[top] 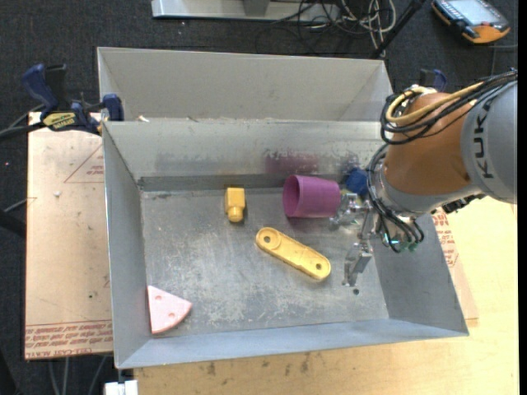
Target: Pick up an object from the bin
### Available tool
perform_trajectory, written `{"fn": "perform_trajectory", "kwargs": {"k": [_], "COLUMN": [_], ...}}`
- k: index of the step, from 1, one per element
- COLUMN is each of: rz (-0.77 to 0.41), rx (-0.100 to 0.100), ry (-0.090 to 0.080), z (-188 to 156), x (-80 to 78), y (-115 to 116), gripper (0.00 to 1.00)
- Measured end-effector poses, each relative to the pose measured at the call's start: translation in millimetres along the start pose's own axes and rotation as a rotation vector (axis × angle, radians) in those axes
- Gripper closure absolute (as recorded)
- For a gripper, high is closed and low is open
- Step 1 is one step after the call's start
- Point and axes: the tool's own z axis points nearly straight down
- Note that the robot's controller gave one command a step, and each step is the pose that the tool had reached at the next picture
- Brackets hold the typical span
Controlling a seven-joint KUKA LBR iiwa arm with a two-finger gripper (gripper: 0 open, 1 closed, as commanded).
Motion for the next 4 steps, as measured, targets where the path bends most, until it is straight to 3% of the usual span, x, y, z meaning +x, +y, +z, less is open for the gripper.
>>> {"fn": "perform_trajectory", "kwargs": {"k": [1, 2, 3, 4], "rz": [-0.002, -0.079, -0.079, -0.095], "rx": [0.001, 0.0, 0.0, 0.002], "ry": [-0.007, -0.015, -0.016, -0.018], "z": [-3.4, 63.4, 63.4, -72.7], "x": [-1.8, -45.4, -45.4, -54.9], "y": [0.1, 86.9, 87.0, 91.6], "gripper": [0.0, 1.0, 1.0, 1.0]}}
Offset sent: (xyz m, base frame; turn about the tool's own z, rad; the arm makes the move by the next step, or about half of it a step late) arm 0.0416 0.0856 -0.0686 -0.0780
